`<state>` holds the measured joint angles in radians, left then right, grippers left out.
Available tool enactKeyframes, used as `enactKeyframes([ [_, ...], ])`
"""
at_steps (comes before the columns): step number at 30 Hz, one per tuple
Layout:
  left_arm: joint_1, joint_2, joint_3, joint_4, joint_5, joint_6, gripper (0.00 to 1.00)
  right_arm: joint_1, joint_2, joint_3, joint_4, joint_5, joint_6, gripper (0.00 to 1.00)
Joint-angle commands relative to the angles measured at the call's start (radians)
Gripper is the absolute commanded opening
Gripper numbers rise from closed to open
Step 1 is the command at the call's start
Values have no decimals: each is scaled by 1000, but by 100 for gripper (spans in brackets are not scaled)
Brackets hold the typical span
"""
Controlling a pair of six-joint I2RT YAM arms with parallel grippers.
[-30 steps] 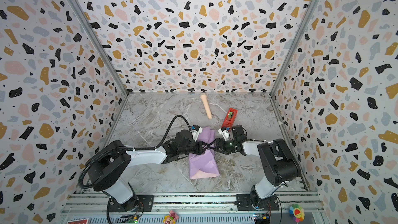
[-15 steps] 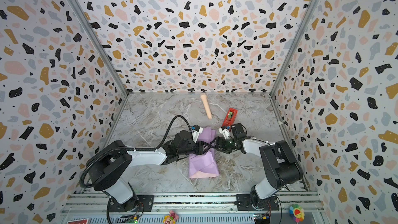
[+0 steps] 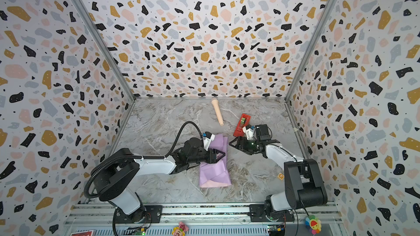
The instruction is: Wrap the gift box in paper
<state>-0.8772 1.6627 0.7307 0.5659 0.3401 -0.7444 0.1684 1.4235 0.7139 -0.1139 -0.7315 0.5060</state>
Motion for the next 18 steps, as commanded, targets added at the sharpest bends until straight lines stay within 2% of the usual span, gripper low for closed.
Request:
enactKeyframes([
  [1,-11,28,-33,-89,5,6,65,9,-38,19,-30,26,-18,82],
  [11,-13,23,-36,-70,-1,-9,77,69,-13,22,67,-5,31,86],
  [18,-12,20,-30,-72,-6,-15,81,120,50,54,91,-16,40,89],
])
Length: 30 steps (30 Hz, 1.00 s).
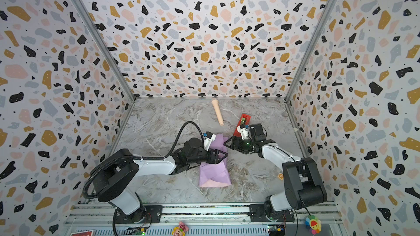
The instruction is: Wrap the gift box in paper
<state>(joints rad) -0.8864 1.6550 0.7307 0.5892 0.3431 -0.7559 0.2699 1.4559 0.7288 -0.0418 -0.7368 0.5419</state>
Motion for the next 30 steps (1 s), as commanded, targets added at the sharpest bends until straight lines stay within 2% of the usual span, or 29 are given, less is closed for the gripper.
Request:
enactKeyframes([
  [1,-3,28,-30,-96,-9,-2,81,30,28,45,18,-9,2,89],
  [9,-5,32,-19,-112,-10,5,82,63,107,41,-4,38,-40,89],
  [19,-5,5,7,-140,-43,9,83,28,140,-16,-37,113,-109,86],
  [30,-5,-120,73,-270,-159,50,84,26,145,-46,-35,134,-125,85],
])
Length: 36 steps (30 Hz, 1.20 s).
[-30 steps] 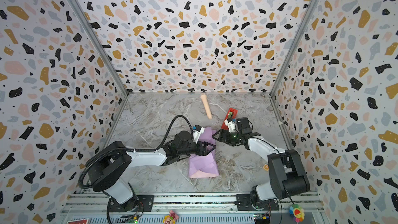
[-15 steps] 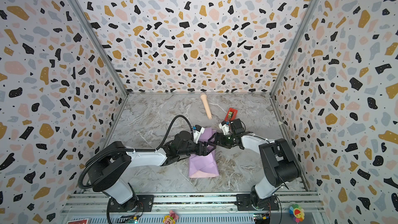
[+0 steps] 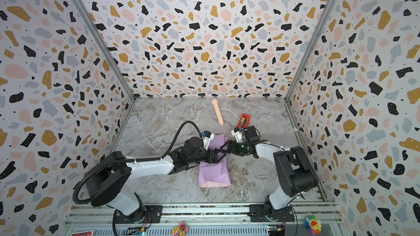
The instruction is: Wrap the gift box in paper
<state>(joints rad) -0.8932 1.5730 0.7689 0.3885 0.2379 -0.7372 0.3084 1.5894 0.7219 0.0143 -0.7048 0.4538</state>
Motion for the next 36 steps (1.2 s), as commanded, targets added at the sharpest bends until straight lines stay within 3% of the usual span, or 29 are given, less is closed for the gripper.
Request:
enactKeyframes([
  [1,2,-46,39,-79,-61,33,84,-12,11,-41,-91,102,-37,84],
  [8,31,-167,4,-159,-139,30,84,-12,9,-42,-91,100,-37,84],
  [14,139,-241,-86,-264,-169,-1,84,-13,11,-37,-90,97,-35,84],
  [22,155,-127,-63,-311,-27,67,85,-11,7,-39,-91,93,-35,84],
  [31,139,-48,-72,-387,-37,136,85,-11,-43,17,-125,65,-24,85],
  [36,134,-41,-88,-401,-57,142,85,2,-136,63,-181,109,-17,86],
])
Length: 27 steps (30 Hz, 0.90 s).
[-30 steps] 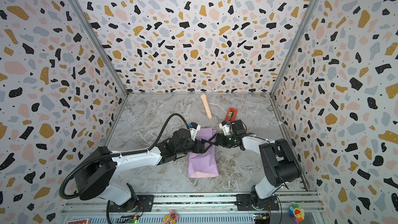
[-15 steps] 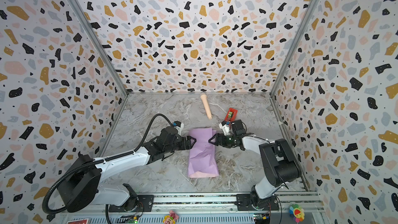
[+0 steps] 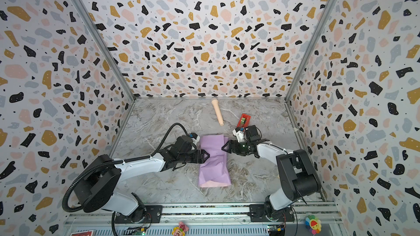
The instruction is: Wrap the gift box in paper
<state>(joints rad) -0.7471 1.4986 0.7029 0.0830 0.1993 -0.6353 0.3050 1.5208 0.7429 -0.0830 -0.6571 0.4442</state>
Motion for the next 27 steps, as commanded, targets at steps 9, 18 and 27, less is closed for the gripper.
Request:
enactKeyframes([
  [9,-24,37,-13,-117,-55,48,85,142,-119,65,-161,208,-22,85],
  [18,-26,31,0,-120,-69,41,85,212,-148,-8,-217,318,-30,87],
  [27,-29,-8,17,-90,-64,4,85,209,-130,-66,-184,318,-54,85],
])
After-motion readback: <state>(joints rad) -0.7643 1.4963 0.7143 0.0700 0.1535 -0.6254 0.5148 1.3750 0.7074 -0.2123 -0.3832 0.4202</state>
